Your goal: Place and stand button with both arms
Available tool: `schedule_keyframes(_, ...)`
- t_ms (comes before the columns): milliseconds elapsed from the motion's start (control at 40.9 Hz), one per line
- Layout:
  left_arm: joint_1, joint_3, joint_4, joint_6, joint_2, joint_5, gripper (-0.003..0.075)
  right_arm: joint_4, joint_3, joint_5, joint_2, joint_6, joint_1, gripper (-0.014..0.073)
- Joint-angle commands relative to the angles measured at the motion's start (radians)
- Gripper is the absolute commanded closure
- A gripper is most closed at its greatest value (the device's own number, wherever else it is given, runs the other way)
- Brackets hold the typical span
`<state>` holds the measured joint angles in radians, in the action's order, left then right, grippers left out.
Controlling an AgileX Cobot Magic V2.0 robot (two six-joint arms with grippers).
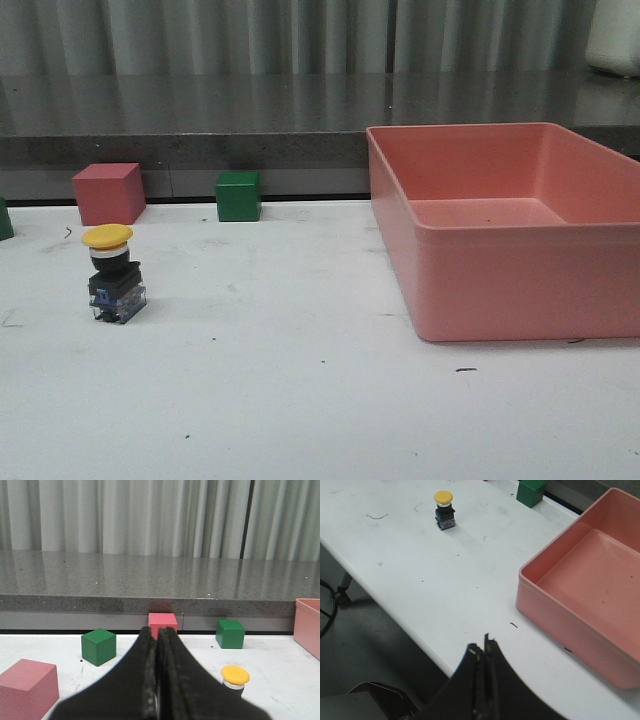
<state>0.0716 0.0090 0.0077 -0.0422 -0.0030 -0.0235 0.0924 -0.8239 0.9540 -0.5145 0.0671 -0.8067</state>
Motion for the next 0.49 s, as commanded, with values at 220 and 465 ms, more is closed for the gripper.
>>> schedule_keyframes(220,-0.003,0.014,-0.008,-0.008,-0.024,-0.080,0.0740,0.005,-0.026,-0.068,-0.004,-0.009,0.000,0.0712)
schedule_keyframes(465,-0.003,0.014,-0.008,-0.008,-0.024,-0.080,0.0740,0.006,0.047,-0.130,0.063,-0.009,0.097,0.0712)
